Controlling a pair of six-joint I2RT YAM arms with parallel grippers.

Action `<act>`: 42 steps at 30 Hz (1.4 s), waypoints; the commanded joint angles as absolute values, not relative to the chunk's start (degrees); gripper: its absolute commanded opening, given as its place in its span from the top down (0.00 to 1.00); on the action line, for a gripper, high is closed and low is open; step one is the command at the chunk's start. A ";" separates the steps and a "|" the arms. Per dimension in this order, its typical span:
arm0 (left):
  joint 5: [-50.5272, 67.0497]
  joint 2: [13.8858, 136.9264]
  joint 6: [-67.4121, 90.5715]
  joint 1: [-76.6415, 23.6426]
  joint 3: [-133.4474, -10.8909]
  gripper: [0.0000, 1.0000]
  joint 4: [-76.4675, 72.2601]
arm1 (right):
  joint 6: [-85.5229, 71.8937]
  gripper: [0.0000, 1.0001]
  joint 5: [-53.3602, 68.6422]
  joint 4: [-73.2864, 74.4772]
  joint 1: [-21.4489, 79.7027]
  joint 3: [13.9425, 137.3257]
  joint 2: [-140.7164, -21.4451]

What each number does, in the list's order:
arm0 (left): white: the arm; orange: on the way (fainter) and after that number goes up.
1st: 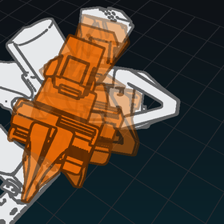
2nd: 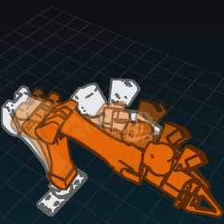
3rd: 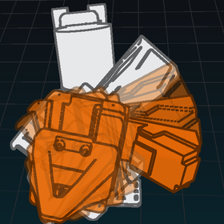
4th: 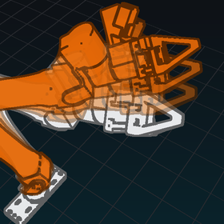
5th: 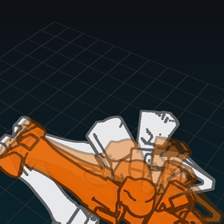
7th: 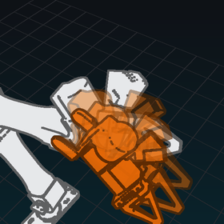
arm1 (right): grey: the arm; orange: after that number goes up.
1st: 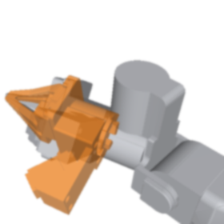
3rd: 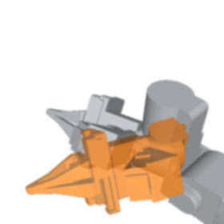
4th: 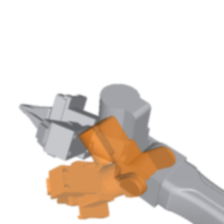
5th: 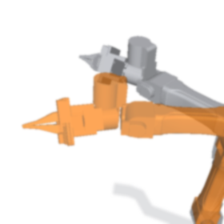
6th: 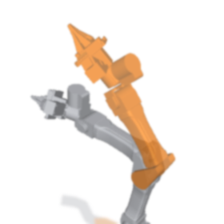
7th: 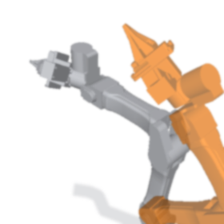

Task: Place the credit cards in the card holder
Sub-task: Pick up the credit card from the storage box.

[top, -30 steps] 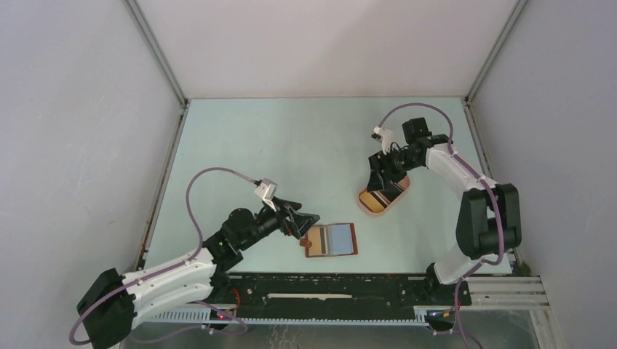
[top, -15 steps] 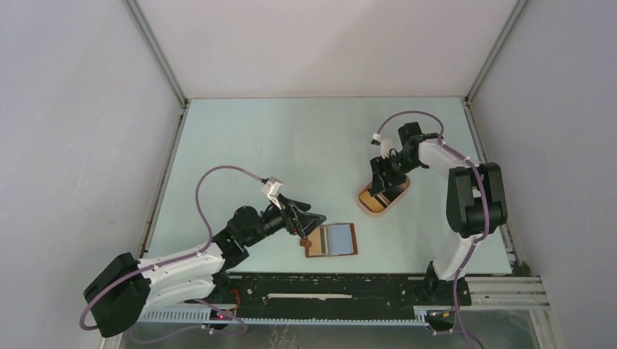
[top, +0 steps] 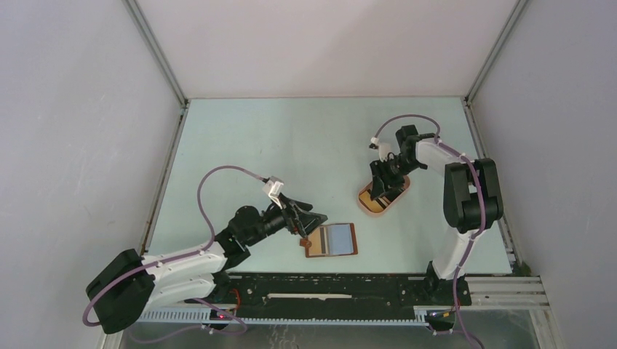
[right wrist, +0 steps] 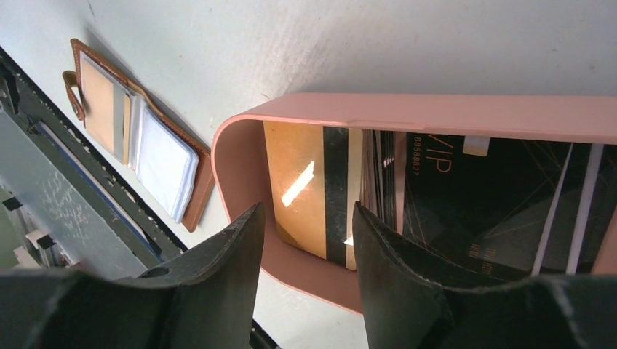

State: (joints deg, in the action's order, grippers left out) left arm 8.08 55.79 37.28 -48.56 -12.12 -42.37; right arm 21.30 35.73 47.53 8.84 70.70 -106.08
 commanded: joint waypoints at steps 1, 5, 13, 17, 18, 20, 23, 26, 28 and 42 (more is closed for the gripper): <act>8.99 55.85 37.84 -48.25 -11.96 0.07 -45.18 | 21.96 0.45 37.71 49.16 9.53 73.13 -106.00; 8.88 55.64 37.96 -48.20 -11.80 0.07 -45.18 | 22.00 0.46 38.74 49.58 9.71 73.37 -105.67; 8.94 55.72 38.22 -48.18 -11.76 0.07 -45.18 | 20.99 0.44 35.05 48.52 8.89 73.32 -105.48; 8.97 56.06 38.36 -48.23 -11.72 0.07 -45.43 | 21.04 0.43 34.23 48.63 8.82 73.35 -106.68; 8.92 56.18 38.40 -48.24 -11.68 0.07 -45.51 | 21.05 0.43 34.28 48.76 8.91 73.35 -106.96; 9.05 56.29 38.54 -48.23 -11.61 0.07 -45.68 | 21.29 0.43 34.52 49.06 9.33 73.38 -107.53; 9.05 56.07 38.67 -48.17 -11.30 0.07 -45.70 | 21.62 0.44 35.16 49.38 10.03 73.35 -108.14; 9.01 55.92 38.76 -48.19 -11.03 0.07 -45.71 | 21.84 0.47 36.05 49.97 10.81 73.48 -108.39; 8.97 55.74 38.76 -48.20 -10.92 0.07 -45.66 | 22.12 0.50 37.02 50.70 11.15 73.91 -108.46; 9.05 56.40 39.00 -48.23 -11.41 0.07 -45.79 | 23.07 0.57 44.24 53.23 10.46 74.39 -105.86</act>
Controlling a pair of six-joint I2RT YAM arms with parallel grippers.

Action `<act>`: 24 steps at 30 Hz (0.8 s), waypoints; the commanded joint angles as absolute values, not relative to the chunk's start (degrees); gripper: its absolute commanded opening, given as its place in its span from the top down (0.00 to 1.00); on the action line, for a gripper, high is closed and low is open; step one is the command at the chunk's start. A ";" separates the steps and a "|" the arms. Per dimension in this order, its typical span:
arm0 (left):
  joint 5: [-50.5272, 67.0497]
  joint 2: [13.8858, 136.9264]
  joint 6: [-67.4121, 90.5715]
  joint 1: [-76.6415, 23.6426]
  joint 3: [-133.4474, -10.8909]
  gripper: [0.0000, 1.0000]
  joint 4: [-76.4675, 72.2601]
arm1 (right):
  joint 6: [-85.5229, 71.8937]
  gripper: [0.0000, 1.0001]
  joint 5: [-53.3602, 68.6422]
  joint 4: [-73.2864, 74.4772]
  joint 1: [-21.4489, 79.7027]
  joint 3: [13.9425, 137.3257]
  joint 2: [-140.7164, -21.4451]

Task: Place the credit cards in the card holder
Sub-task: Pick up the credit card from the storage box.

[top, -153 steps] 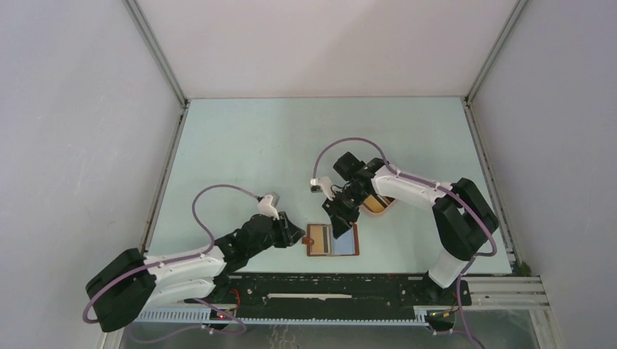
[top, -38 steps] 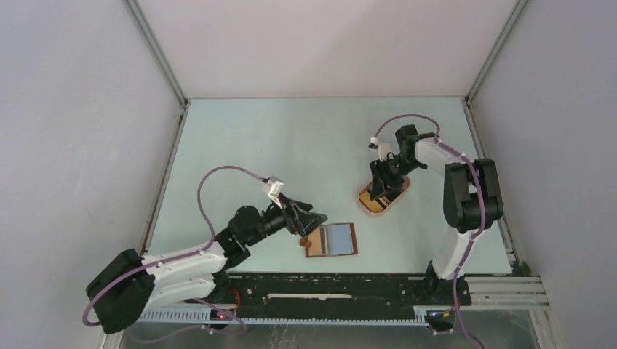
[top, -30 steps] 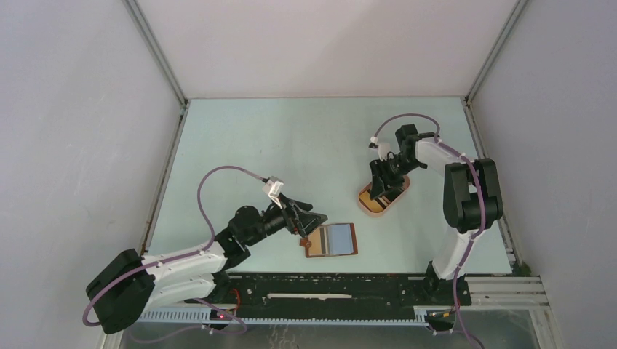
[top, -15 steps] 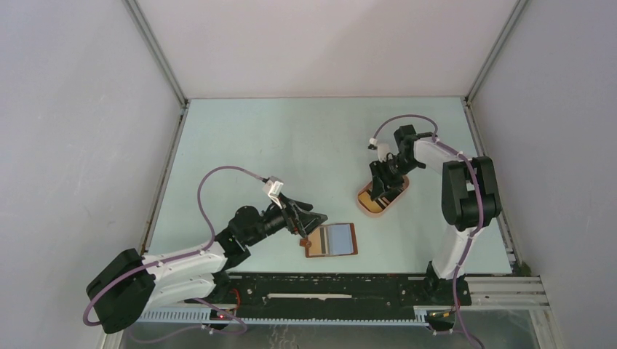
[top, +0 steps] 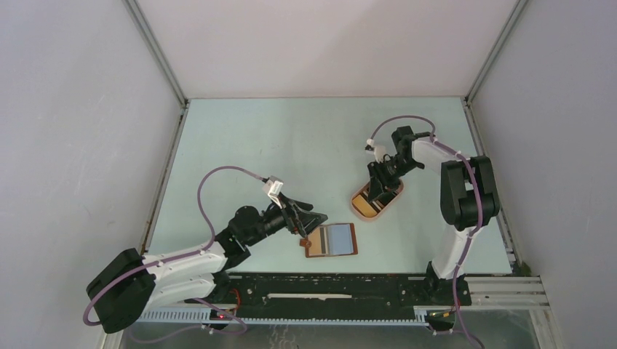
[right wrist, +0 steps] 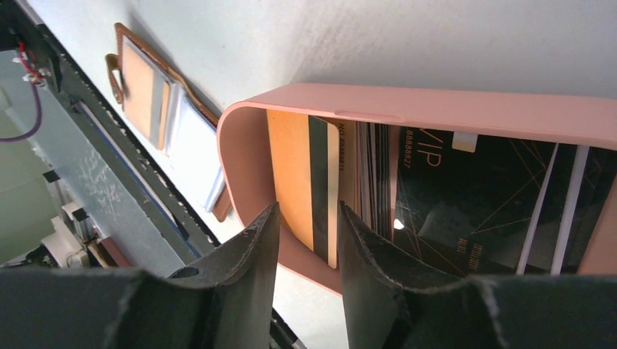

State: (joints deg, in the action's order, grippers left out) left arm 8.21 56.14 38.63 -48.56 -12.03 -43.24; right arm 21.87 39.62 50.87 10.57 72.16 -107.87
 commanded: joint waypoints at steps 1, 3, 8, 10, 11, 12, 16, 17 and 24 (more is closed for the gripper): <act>9.12 56.41 39.02 -48.24 -11.50 0.07 -45.91 | 23.34 0.57 45.10 53.59 10.38 74.48 -105.84; 9.18 56.60 39.19 -48.20 -11.48 0.07 -46.04 | 23.60 0.57 46.69 54.30 10.31 74.69 -105.95; 9.22 56.77 39.35 -48.22 -11.51 0.07 -46.14 | 24.48 0.57 51.53 56.16 9.56 75.29 -107.08; 9.31 56.85 39.45 -48.24 -11.45 0.07 -46.38 | 24.81 0.57 53.28 56.98 9.15 75.39 -108.05; 9.32 56.93 39.46 -48.25 -11.49 0.07 -46.52 | 25.00 0.57 53.83 57.51 9.00 75.55 -108.77; 9.44 57.02 39.54 -48.21 -11.47 0.07 -46.57 | 25.19 0.57 54.04 57.84 8.97 75.72 -109.33; 9.55 57.03 39.72 -48.21 -11.47 0.07 -46.66 | 23.89 0.52 51.31 56.83 9.43 75.76 -110.71; 9.52 56.97 39.73 -48.21 -11.42 0.07 -46.67 | 23.40 0.51 50.15 56.36 9.61 75.70 -110.74; 9.49 57.02 39.73 -48.23 -11.30 0.08 -46.74 | 22.87 0.46 49.19 55.56 10.31 75.41 -111.66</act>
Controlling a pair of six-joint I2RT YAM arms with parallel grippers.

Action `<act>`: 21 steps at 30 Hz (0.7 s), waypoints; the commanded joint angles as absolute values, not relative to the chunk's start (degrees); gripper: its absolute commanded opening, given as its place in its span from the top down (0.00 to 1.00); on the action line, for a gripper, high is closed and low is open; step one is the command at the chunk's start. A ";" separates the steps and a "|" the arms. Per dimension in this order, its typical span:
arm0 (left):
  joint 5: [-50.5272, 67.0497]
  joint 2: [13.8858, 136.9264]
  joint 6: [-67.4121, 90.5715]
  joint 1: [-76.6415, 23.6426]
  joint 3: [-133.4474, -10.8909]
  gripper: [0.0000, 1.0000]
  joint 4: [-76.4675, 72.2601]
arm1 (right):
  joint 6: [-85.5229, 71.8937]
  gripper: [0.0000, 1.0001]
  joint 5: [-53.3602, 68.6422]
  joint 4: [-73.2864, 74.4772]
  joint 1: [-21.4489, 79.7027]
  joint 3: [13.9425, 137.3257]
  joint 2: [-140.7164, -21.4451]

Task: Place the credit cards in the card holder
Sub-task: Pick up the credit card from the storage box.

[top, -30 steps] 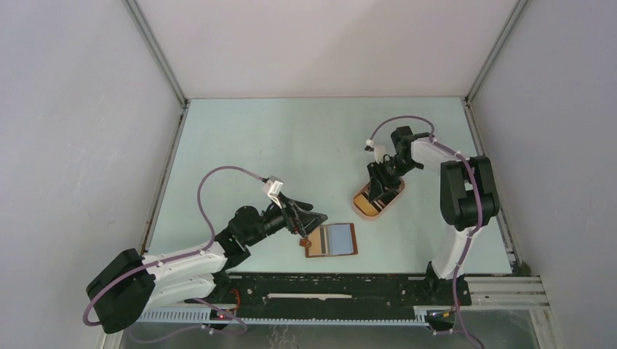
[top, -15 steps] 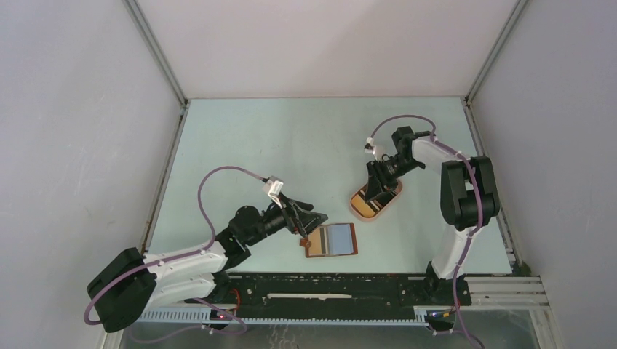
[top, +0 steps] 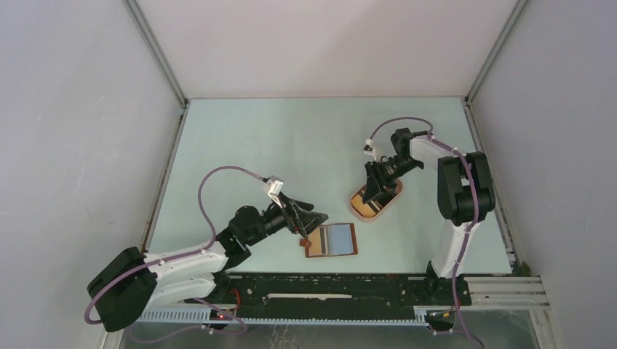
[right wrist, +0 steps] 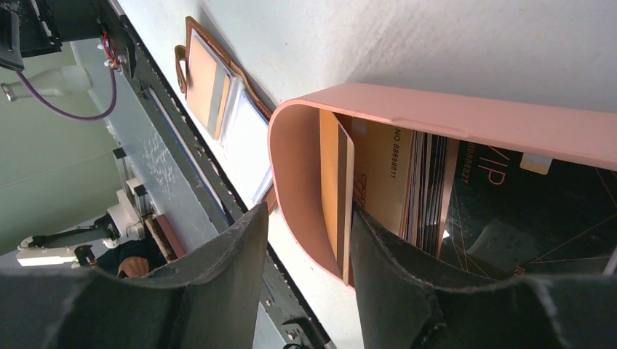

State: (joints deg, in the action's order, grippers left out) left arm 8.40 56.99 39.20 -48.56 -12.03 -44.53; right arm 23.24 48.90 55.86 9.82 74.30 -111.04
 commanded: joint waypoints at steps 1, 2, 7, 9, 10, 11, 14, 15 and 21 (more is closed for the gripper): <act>9.47 57.09 39.77 -48.18 -11.33 0.07 -46.76 | 23.01 0.46 50.04 55.67 10.36 75.43 -111.82; 9.49 57.15 39.81 -48.21 -11.34 0.08 -46.83 | 23.03 0.46 50.80 55.73 10.45 75.41 -111.94; 9.67 57.37 39.99 -48.25 -11.28 0.08 -47.26 | 23.04 0.46 52.89 56.49 10.63 75.80 -113.69; 9.68 57.29 39.99 -48.22 -11.27 0.08 -47.28 | 23.03 0.46 53.29 56.69 10.63 75.85 -114.27; 9.69 57.17 39.99 -48.19 -11.25 0.08 -47.29 | 23.03 0.45 53.61 56.81 10.63 75.97 -114.50; 9.68 57.21 40.07 -48.19 -11.24 0.08 -47.29 | 23.03 0.45 53.71 56.94 10.61 76.09 -114.64; 9.79 57.36 40.21 -48.25 -11.26 0.08 -47.35 | 22.95 0.45 53.12 56.74 10.96 76.08 -114.69; 9.86 57.51 40.25 -48.20 -11.32 0.07 -47.44 | 22.90 0.45 52.83 56.70 11.17 76.07 -114.76; 10.12 57.66 40.43 -48.21 -11.42 0.08 -47.46 | 22.76 0.47 52.33 56.60 10.88 76.21 -113.82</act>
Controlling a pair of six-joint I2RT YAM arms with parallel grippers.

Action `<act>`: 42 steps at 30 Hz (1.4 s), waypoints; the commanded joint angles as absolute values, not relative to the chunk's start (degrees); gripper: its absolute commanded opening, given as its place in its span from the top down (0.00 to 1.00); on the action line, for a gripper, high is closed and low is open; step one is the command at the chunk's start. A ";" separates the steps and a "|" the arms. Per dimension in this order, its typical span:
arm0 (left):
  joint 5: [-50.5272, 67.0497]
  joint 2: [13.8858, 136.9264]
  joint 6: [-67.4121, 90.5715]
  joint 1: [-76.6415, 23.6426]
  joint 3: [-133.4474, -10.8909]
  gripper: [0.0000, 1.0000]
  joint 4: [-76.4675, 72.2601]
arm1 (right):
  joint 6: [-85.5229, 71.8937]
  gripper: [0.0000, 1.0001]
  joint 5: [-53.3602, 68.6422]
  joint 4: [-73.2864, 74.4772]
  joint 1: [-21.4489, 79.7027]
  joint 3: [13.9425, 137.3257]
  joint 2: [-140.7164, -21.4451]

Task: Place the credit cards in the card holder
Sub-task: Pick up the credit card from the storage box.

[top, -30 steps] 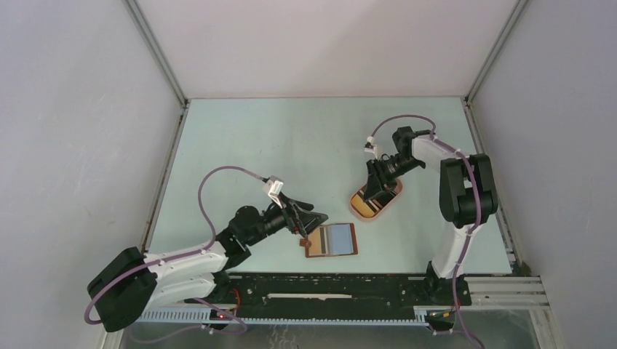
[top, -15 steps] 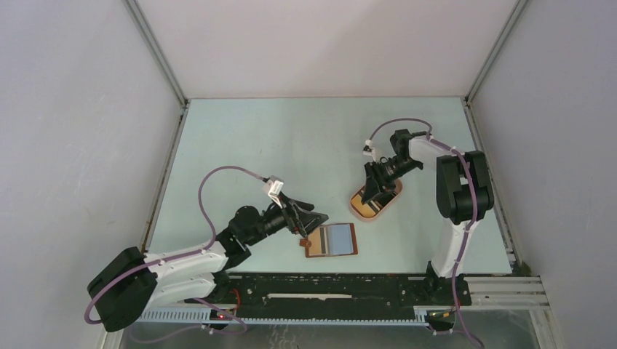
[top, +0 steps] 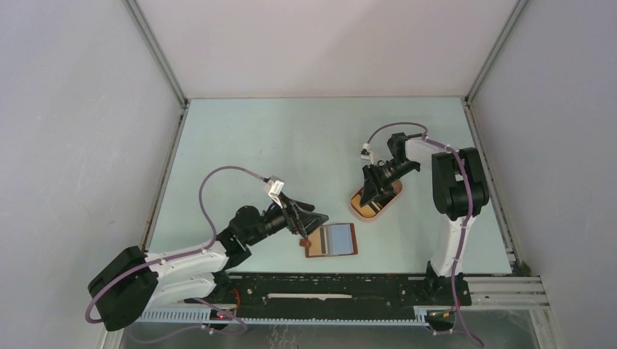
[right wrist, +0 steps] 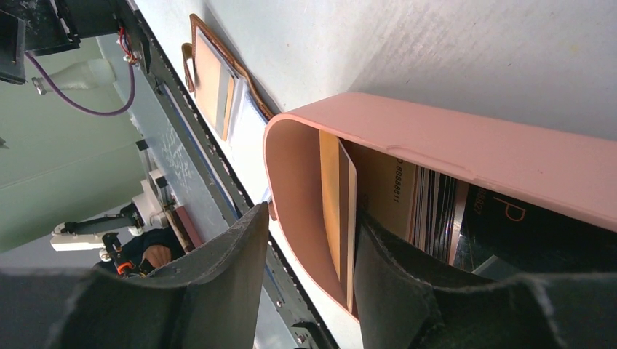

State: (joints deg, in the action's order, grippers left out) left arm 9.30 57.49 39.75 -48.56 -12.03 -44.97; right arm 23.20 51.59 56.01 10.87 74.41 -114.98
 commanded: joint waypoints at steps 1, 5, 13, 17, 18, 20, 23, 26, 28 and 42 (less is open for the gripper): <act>10.11 57.66 40.50 -48.21 -11.28 0.08 -47.46 | 22.76 0.48 52.38 56.65 10.68 76.20 -113.48; 10.04 57.68 40.56 -48.18 -11.18 0.08 -47.46 | 23.00 0.49 52.80 56.88 9.58 76.27 -112.37; 10.03 57.92 40.69 -48.20 -11.13 0.08 -47.50 | 23.60 0.50 53.75 57.60 8.02 76.33 -111.53; 10.03 57.83 40.78 -48.17 -11.01 0.08 -47.55 | 24.20 0.51 54.66 58.49 7.50 76.64 -111.46; 10.02 57.77 40.78 -48.24 -10.97 0.08 -47.53 | 24.29 0.51 54.93 58.53 7.29 76.66 -111.38; 9.96 57.74 40.86 -48.17 -10.92 0.08 -47.51 | 24.51 0.51 55.22 58.74 6.93 76.67 -111.28; 10.01 57.69 40.87 -48.17 -10.93 0.08 -47.55 | 24.70 0.52 55.23 59.21 6.89 76.64 -111.98; 10.11 57.88 40.87 -48.24 -11.03 0.08 -47.55 | 24.87 0.50 54.60 59.18 7.88 76.65 -113.77; 10.11 57.88 40.95 -48.20 -11.03 0.08 -47.61 | 24.64 0.48 54.33 59.03 8.79 76.66 -114.82; 9.90 57.38 41.13 -48.25 -10.29 0.08 -47.90 | 23.55 0.51 54.43 57.87 11.84 76.73 -116.24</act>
State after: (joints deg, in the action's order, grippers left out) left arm 9.41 57.76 40.62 -48.56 -11.99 -45.39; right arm 23.70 53.08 57.87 11.99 74.83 -116.55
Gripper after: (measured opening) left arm 0.921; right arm 0.512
